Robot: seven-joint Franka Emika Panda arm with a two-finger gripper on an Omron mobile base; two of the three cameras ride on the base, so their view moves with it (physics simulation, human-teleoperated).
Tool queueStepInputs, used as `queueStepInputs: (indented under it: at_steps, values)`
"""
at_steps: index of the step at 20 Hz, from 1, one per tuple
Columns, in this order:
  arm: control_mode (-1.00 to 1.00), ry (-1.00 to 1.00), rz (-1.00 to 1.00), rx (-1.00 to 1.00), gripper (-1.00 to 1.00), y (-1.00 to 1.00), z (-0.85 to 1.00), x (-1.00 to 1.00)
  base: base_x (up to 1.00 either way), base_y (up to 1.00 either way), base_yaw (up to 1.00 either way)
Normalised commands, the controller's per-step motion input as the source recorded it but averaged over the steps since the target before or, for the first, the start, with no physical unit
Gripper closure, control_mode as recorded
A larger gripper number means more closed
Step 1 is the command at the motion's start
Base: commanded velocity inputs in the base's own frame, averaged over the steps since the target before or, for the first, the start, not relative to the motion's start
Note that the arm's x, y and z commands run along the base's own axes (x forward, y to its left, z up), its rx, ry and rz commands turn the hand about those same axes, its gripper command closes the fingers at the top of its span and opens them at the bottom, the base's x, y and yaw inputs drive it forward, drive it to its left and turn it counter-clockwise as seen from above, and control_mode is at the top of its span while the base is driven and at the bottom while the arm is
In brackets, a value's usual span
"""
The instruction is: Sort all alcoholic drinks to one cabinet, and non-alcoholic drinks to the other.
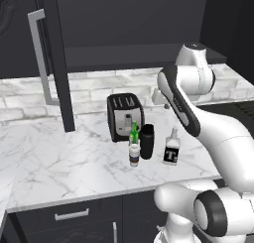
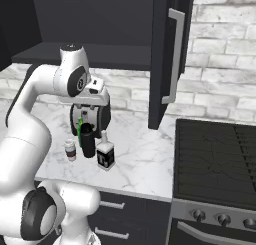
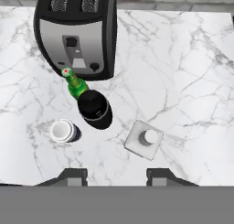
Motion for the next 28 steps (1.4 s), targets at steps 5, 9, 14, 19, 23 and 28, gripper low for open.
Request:
queueStepInputs:
  at_steps: [5,9,14,19,23,28]
  values:
    - [-1.0,0.0,0.01,0.0,-1.0,0.03,0.0,-0.12,0.0,0.0,0.0]
    - [-1.0,-0.02,0.06,0.0,-1.0,0.17,0.0,-0.27,0.0,0.0,0.0]
    - [-1.0,-0.02,0.06,-0.01,-1.0,0.21,-0.02,-0.27,0.0,0.0,0.0]
    - [-1.0,-0.01,0.05,-0.02,-1.0,0.22,-0.07,-0.23,0.0,0.0,0.0]
    - [-1.0,0.0,0.02,-0.02,-1.0,0.12,-0.08,-0.07,0.0,0.0,0.0]
    - [-1.0,0.0,0.0,-0.01,-1.0,0.07,-0.11,0.0,0.0,0.0,0.0]
